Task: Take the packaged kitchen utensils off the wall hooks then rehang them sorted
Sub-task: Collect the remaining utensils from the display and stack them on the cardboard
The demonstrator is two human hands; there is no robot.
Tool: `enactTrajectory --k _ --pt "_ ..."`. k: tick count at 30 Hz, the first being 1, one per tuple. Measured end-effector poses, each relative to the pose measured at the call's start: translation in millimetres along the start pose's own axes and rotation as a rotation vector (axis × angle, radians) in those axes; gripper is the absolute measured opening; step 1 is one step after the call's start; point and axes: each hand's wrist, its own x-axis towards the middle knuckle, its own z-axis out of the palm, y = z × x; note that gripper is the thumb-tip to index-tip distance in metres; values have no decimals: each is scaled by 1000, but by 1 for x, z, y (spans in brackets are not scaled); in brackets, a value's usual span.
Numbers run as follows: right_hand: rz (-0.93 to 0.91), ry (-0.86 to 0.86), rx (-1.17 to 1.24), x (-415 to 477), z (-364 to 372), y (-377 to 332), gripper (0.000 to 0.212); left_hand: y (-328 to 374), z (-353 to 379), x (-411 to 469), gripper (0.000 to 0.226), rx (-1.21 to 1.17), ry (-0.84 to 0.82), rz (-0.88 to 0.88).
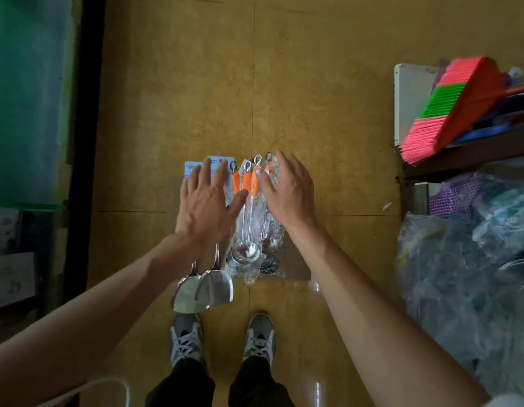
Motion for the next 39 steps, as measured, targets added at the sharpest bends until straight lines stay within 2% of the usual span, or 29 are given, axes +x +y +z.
enactTrajectory --k 3,9,17,24,32,39 --pt "-64 20 -46 -19 -22 -8 71 -1 -28 -11 79 64 93 81" --pt "-74 82 -39 -52 -86 -22 76 38 -83 -33 79 134 128 222" --pt "-51 300 -79 -106 -229 -21 73 179 -163 -67 79 207 156 537" --pt "99 611 -48 -175 -381 -16 77 339 -219 -114 78 205 184 842" --pt "300 934 -66 -310 -522 -20 79 478 -259 -226 76 140 166 1202" --pt "525 1166 -146 -468 -581 -29 74 563 -264 -356 78 59 72 1519"
